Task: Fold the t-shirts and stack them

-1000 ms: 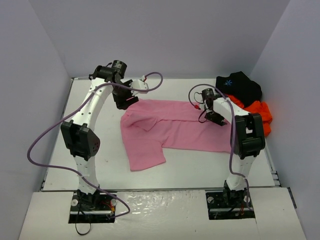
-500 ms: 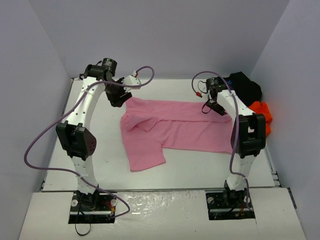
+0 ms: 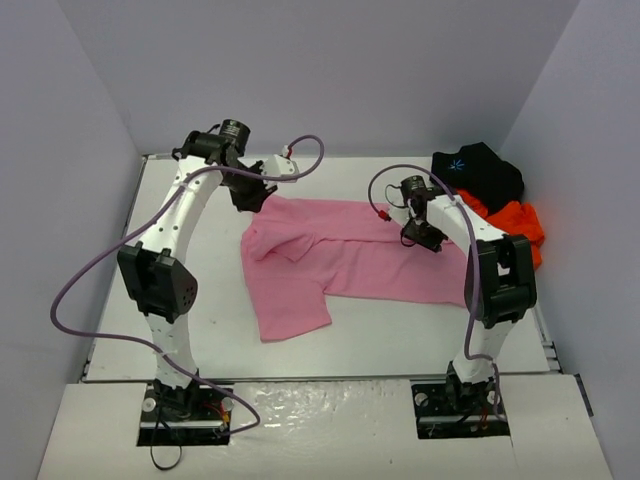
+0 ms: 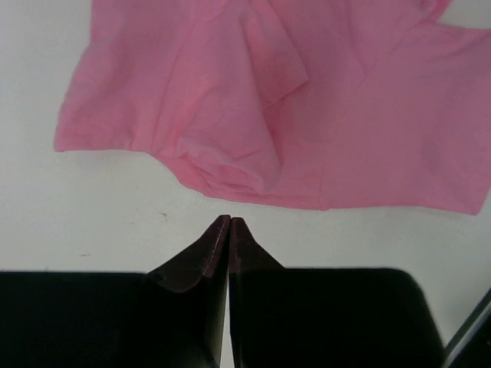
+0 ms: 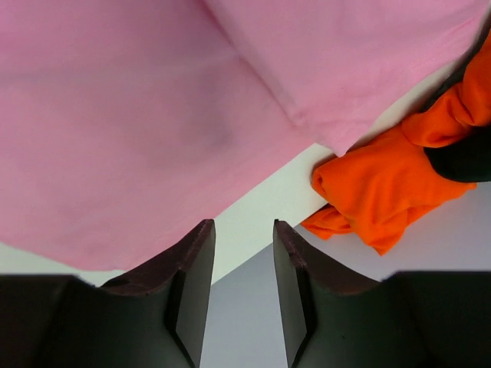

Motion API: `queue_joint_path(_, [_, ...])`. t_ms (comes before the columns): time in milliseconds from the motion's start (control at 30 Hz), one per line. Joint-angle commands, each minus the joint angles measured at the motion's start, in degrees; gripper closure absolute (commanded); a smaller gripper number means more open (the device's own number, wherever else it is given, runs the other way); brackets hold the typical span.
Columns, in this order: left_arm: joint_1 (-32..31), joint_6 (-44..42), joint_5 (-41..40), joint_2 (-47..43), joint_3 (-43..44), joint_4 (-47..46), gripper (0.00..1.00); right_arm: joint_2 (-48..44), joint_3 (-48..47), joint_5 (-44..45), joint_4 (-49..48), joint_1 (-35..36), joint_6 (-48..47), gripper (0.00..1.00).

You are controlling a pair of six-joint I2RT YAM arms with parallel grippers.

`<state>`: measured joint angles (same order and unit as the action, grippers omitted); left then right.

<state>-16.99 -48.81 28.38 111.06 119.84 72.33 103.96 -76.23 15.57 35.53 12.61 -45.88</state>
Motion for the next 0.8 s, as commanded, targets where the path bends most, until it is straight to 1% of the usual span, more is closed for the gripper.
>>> queue_joint_path(0, [-1.8,-0.99,1.56,-6.68,-5.73,0.17,0.89,-7.65,2.5,-2.73,2.25,0.68,-0.32,0.67])
queue_joint_path(67, [-2.79,-1.17,1.8,-6.32,-6.18,1.89,0.9,-7.96,3.87,-1.62,2.5,1.12,-0.14,0.67])
queue_joint_path(100, [-3.42,-1.31,2.11,-6.44,-6.95,2.16,0.92,-8.02,4.56,-1.15,2.53,1.19,0.1,0.67])
queue_joint_path(133, [-3.98,-1.47,2.47,-6.76,-8.15,1.99,0.94,-8.14,5.2,-0.9,2.59,1.19,0.38,0.66])
queue_joint_path(200, [-4.92,-1.55,2.25,-7.97,-11.49,0.5,0.96,-9.1,6.68,-0.69,3.05,1.24,0.57,0.66])
queue_joint_path(300, [-6.24,-1.3,1.94,-7.82,-13.42,-0.82,0.96,-10.64,8.31,-0.38,2.89,1.36,0.7,0.65])
queue_joint_path(400, [-8.19,-0.89,1.32,-6.42,-14.13,-2.91,0.95,-12.27,7.39,-1.11,1.69,1.46,1.36,0.65])
queue_joint_path(433, [-8.98,-0.65,1.32,-5.64,-13.77,-3.03,0.92,-12.7,6.79,-1.35,1.45,1.46,1.6,0.65])
queue_joint_path(500, [-10.38,-0.4,0.76,-4.33,-13.39,-4.5,0.72,-13.61,5.89,-2.32,1.09,1.54,2.21,0.65])
queue_joint_path(533, [-11.02,-0.35,0.12,-3.69,-13.34,-5.14,0.69,-14.05,5.74,-3.35,0.95,1.54,2.32,0.65])
queue_joint_path(567, [-11.6,-0.16,-0.46,-2.82,-13.3,-6.04,0.68,-14.34,5.76,-4.13,0.55,1.63,2.62,0.65])
queue_joint_path(633, [-12.61,0.63,-1.47,-0.38,-13.23,-8.55,0.72,-14.49,6.25,-5.0,-0.95,2.06,3.84,0.66])
queue_joint_path(667, [-12.97,1.24,-1.49,-0.32,-13.23,-9.88,0.71,-14.24,6.69,-4.68,-0.99,2.16,4.46,0.66])
queue_joint_path(733, [-14.03,2.36,-1.85,3.27,-11.64,-11.64,0.68,-12.29,8.57,-2.24,-1.49,2.49,5.11,0.73])
queue_joint_path(767, [-14.25,3.18,-2.56,4.43,-11.36,-12.46,0.68,-11.79,9.13,-1.79,-1.65,2.44,5.39,0.78])
